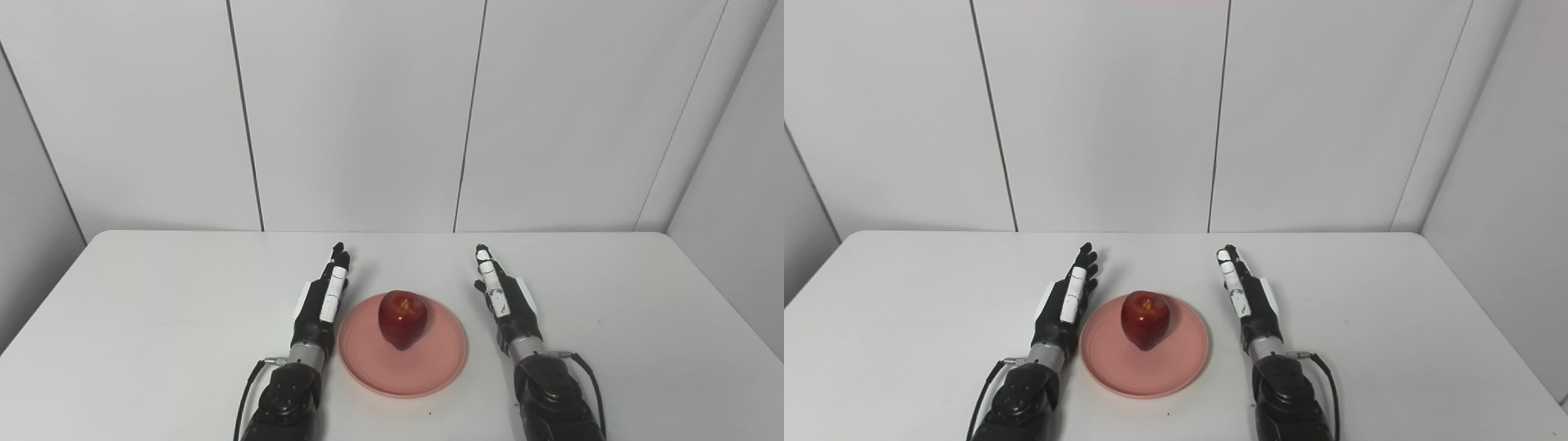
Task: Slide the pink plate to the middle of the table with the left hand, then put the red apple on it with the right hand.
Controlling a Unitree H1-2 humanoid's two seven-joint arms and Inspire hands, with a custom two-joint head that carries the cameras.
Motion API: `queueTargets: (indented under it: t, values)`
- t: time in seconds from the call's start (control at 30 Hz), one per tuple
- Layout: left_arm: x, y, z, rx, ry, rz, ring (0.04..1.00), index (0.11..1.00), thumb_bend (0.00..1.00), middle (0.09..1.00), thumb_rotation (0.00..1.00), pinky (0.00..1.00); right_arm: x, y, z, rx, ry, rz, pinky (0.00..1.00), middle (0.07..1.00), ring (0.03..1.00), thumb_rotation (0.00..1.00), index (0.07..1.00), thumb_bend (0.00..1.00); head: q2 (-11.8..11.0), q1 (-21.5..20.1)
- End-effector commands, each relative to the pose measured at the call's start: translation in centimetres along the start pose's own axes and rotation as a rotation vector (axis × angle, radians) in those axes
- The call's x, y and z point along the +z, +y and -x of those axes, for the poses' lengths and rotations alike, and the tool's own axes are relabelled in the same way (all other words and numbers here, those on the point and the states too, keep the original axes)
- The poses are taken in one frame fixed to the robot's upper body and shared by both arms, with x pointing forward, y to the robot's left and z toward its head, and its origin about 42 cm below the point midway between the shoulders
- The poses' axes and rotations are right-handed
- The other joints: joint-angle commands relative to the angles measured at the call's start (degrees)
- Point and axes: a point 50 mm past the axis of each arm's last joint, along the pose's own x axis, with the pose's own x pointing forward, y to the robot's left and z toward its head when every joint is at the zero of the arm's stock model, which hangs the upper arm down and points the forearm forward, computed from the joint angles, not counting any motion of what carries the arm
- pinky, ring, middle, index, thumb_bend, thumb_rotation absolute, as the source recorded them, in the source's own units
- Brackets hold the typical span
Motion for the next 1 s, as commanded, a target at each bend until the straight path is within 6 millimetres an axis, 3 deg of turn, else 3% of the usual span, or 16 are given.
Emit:
queueTargets:
  t: [0.0,0.4,0.97]
  values:
    - [-1.0,1.7,0.5,0.025,0.041,-0.027,1.0,1.0,0.91,1.0,0.97,1.0,1.2,0.3,-0.5,-0.027,-0.071,-0.021,1.0,0.975,0.997,1.0,0.964,0.94,0.16,0.02]
    - [-1.0,2.4,0.2,0.075,0.049,-0.009,1.0,1.0,0.92,1.0,0.98,1.0,-1.4,0.9,0.2,-0.094,-0.047,-0.172,1.0,0.975,0.982,1.0,0.987,0.87,0.38,-0.06]
    - [-1.6,1.8,0.5,0.16,0.017,0.037,1.0,1.0,0.89,1.0,1.0,1.0,-1.8,0.7,0.3,-0.024,-0.087,-0.155,1.0,0.975,0.976,1.0,0.986,0.91,0.46,0.13]
